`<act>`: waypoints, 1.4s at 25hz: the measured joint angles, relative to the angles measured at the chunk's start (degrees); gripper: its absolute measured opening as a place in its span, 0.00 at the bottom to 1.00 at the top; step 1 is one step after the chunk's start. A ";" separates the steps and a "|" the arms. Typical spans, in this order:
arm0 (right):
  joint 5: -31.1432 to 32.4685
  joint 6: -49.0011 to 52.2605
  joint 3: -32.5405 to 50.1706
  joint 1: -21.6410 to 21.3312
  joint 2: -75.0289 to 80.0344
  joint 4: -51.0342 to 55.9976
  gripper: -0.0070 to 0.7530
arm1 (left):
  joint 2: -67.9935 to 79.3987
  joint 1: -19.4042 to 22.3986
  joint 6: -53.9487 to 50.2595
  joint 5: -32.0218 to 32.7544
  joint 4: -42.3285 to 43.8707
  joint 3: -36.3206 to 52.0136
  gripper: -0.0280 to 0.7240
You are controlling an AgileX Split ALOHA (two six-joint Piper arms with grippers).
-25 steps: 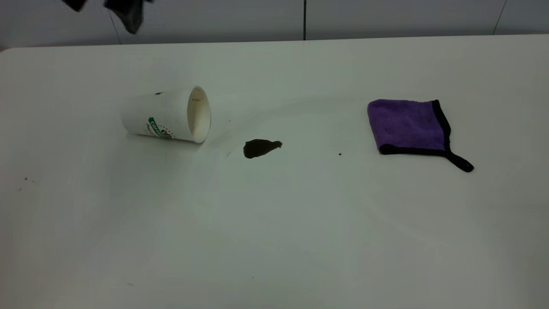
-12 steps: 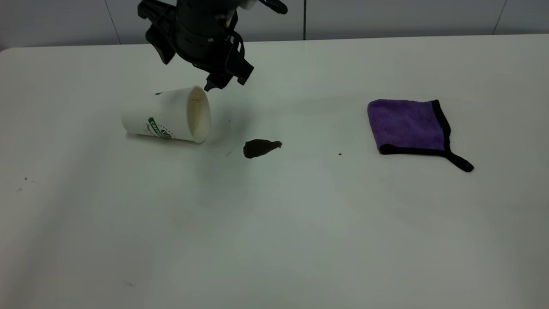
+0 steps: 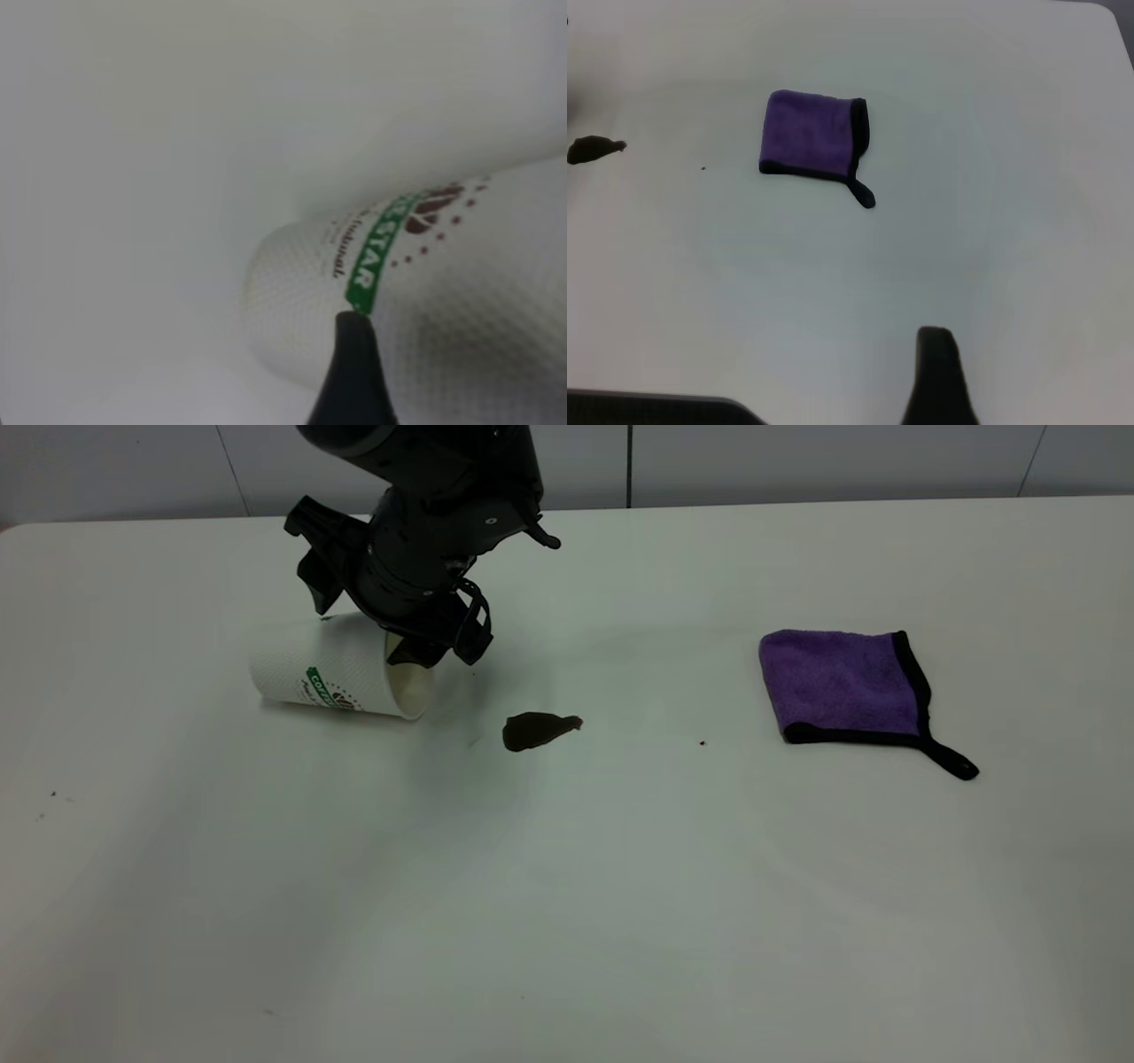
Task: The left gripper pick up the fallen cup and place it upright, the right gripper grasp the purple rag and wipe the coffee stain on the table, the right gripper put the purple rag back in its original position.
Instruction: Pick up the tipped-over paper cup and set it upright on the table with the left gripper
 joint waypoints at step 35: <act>0.00 0.00 0.00 0.00 0.00 -0.04 0.78 | -12.44 32.57 84.57 -8.16 -85.04 -0.17 0.06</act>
